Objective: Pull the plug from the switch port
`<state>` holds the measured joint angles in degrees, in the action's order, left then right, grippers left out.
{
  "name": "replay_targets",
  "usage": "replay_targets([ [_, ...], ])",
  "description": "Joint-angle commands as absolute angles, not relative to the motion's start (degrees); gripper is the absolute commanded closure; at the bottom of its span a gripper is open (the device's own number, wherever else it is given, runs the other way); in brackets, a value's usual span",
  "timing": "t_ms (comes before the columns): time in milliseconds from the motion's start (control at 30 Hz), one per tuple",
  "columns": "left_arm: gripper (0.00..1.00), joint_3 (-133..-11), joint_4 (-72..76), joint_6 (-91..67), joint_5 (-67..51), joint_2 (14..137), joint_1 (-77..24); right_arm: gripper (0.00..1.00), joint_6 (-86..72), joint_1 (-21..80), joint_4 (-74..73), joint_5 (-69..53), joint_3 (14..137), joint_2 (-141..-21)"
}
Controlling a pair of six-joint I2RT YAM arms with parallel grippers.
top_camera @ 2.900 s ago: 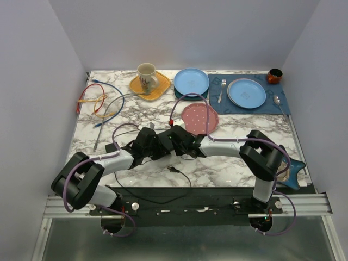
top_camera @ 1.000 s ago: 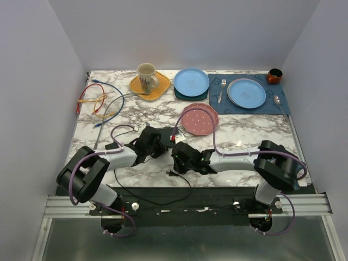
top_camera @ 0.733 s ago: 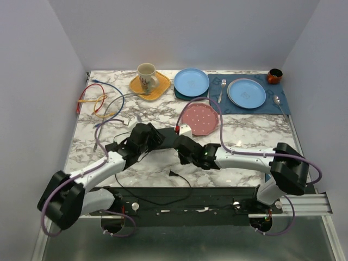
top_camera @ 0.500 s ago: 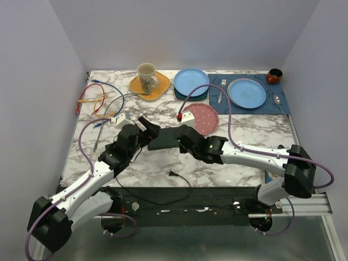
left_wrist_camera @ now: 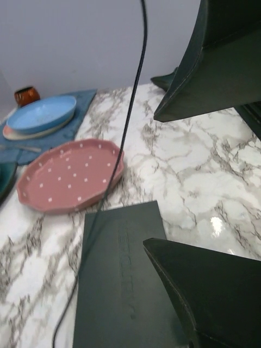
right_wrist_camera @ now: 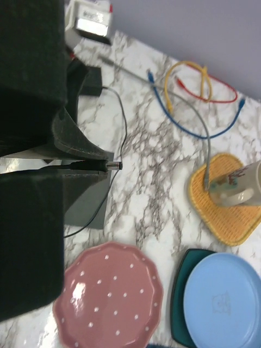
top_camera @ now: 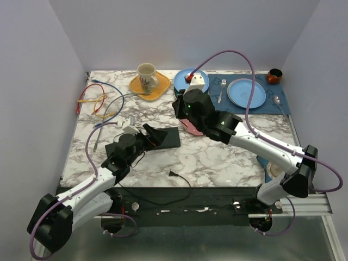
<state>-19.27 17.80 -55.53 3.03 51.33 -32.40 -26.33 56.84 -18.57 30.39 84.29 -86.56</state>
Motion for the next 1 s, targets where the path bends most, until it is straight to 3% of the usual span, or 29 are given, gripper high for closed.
replay_targets([
  [0, 0.01, -16.18, 36.38, -51.61, 3.85, 48.52, -35.23, 0.99, -34.00, 53.18, -20.91, 20.93, 87.28, -90.70],
  [433, 0.01, -17.58, 40.96, -40.96, 15.99, 49.84, -42.89, 0.99, -43.33, 49.75, -22.41, 3.17, 86.13, -96.06],
  [800, 0.02, -19.42, 40.69, -39.55, 11.43, 52.90, -42.98, 0.99, -44.73, 47.37, -21.18, -8.79, 91.32, -100.72],
  [933, 0.16, -20.13, 40.34, -40.16, 9.85, 55.54, -42.98, 0.99, -44.65, 47.37, -20.31, -9.32, 90.00, -99.76],
  [967, 0.26, -20.13, 40.43, -40.51, 9.84, 56.50, -42.98, 0.99, -44.39, 47.37, -20.04, -9.58, 89.74, -99.23],
])
